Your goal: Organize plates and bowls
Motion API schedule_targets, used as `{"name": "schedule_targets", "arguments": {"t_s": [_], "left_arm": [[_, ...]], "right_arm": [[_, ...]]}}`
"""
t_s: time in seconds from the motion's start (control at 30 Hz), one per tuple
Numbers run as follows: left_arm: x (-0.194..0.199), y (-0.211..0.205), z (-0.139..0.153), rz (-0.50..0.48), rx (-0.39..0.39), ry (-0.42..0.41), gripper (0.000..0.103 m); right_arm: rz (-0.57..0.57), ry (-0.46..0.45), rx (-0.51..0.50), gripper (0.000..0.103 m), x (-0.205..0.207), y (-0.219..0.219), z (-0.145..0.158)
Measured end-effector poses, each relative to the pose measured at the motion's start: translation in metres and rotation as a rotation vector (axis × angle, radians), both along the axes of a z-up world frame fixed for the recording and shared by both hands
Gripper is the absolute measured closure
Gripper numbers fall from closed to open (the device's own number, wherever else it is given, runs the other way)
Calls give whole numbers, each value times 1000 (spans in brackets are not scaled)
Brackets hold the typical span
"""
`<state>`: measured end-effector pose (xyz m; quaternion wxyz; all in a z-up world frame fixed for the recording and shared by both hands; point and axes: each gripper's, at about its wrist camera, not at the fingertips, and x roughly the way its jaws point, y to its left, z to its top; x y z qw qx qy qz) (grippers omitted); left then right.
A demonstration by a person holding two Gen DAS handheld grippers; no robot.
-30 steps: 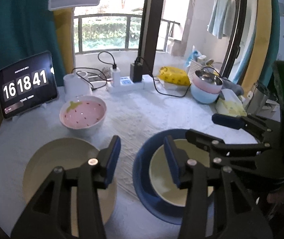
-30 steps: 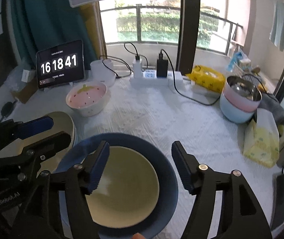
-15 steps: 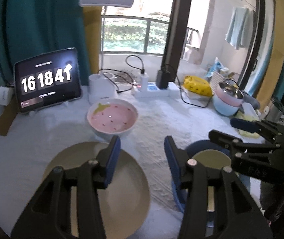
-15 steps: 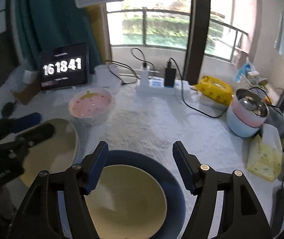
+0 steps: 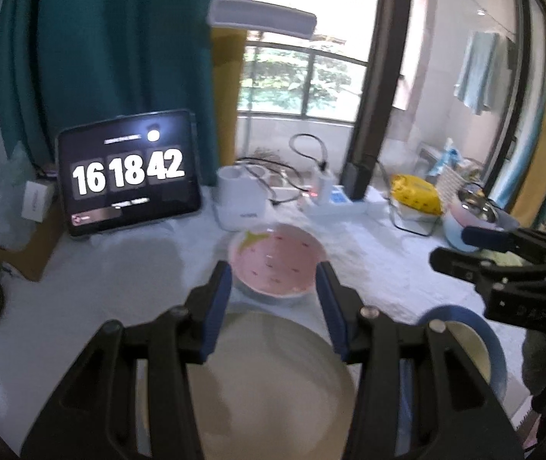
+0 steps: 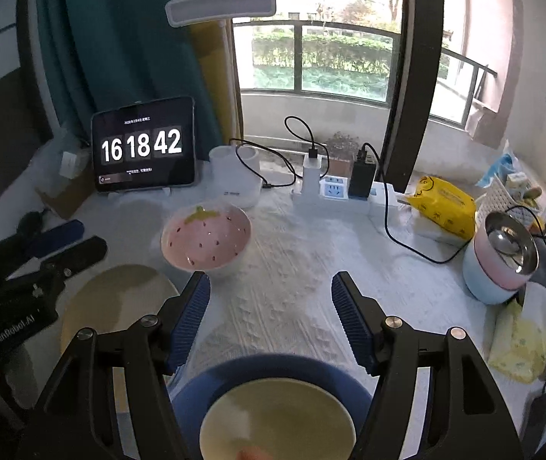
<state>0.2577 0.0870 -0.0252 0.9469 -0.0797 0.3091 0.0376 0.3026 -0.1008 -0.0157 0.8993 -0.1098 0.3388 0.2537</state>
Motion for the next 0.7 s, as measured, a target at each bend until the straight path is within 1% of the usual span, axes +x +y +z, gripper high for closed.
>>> {"name": "schedule_targets", "arguments": {"t_s": [0.03,0.1,0.2,0.4,0.57,0.63,0.7], "left_arm": [[2,4,0,7,-5,2,53],[8,16,-1,18,-35,7,39],[15,28,0,16,-66,16,38],[31,42,0,19,-49,27,38],[48,53,-8,27,-67,56,38],[56,56,-13,21,-78,67,38],[66,59,-22,9,-104,94,38]], "right_arm": [[8,0,-8,33,2,4,1],[23,0,-21,33,7,11,3],[43,12,-23,33,14,20,6],[49,51,-28,33,36,36,8],[70,95,-42,34,55,50,1],[78,121,-44,34,65,54,-5],[71,178,-44,34,80,58,-14]]}}
